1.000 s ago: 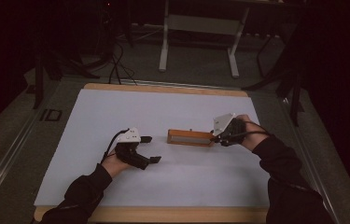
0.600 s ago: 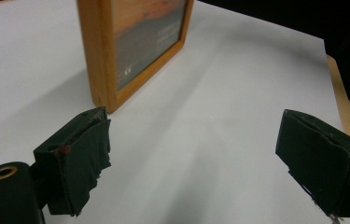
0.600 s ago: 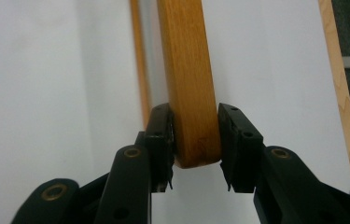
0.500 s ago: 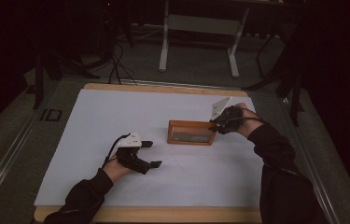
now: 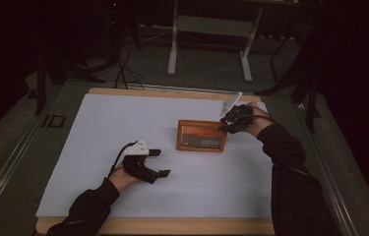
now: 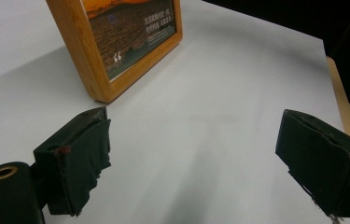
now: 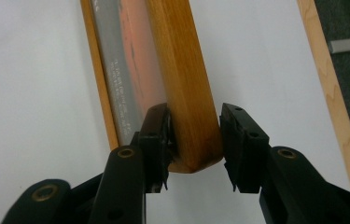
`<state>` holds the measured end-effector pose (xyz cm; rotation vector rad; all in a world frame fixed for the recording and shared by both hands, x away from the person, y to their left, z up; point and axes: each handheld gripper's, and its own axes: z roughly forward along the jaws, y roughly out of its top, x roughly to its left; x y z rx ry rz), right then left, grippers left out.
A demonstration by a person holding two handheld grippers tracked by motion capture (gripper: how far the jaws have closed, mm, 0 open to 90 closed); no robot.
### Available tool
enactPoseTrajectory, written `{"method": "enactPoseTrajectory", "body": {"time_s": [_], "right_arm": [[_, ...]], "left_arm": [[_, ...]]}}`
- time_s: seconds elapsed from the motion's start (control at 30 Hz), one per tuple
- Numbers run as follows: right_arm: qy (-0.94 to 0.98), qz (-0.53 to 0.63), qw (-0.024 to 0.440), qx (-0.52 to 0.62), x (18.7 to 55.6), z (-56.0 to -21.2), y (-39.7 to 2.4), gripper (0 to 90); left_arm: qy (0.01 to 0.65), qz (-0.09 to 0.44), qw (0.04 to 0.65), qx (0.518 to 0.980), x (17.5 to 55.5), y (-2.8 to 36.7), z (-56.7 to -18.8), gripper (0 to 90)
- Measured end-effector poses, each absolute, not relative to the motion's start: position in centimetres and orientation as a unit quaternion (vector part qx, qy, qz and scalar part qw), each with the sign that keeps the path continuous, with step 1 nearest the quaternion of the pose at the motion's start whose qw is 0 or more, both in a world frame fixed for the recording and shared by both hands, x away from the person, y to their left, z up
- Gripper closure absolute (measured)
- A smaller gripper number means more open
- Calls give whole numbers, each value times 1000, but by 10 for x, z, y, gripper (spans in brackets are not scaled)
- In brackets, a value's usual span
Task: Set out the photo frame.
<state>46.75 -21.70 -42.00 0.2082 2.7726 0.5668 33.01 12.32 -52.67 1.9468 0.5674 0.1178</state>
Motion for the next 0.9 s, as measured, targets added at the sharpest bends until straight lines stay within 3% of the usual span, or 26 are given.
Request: {"method": "enactPoseTrajectory", "body": {"time_s": [0.6, 0.73, 0.9], "right_arm": [[952, 230, 180, 96, 466, -421, -217, 502], [945, 251, 181, 106, 458, -418, -218, 444], [937, 284, 159, 124, 450, -422, -223, 253]], "left_arm": [[240, 46, 530, 812, 331, 124, -529, 105], [239, 49, 531, 812, 330, 125, -528, 104], [236, 51, 530, 813, 329, 124, -528, 97]]}}
